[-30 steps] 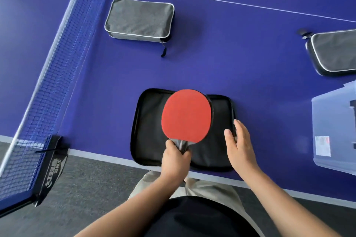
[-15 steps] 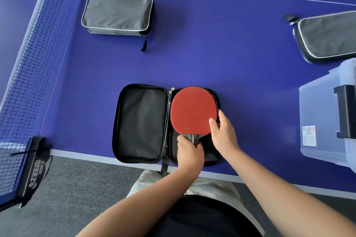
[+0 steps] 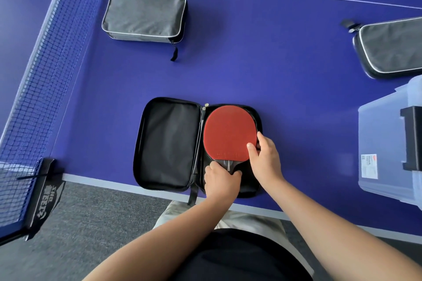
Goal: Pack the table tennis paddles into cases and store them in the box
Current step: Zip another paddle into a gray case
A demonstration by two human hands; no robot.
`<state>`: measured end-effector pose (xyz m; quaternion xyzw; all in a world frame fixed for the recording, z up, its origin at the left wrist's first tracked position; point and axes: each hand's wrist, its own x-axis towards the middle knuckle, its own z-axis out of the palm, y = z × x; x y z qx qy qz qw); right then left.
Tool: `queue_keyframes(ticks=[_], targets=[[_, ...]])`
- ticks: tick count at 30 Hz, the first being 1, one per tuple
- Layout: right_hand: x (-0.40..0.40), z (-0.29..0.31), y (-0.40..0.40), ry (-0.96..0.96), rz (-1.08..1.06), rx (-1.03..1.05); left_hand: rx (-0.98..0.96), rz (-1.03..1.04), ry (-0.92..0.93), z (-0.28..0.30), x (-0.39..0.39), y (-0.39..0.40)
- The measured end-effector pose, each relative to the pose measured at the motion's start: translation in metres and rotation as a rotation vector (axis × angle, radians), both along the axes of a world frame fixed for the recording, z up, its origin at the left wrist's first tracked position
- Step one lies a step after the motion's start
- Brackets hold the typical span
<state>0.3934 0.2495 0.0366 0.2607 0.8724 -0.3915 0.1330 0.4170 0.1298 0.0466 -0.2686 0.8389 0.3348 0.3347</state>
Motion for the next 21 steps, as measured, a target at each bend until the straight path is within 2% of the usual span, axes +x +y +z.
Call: queue_keyframes(ticks=[4,10,21], targets=[[0.002,-0.001,0.001,0.021,0.002,-0.008,0.071,0.052,0.045,0.003,0.001,-0.014],[0.011,0.003,-0.005,0.059,-0.013,-0.034,0.218,0.222,0.243,0.001,-0.007,-0.035],[0.016,-0.003,-0.010,0.065,-0.049,-0.030,0.199,0.140,0.250,-0.010,-0.035,-0.054]])
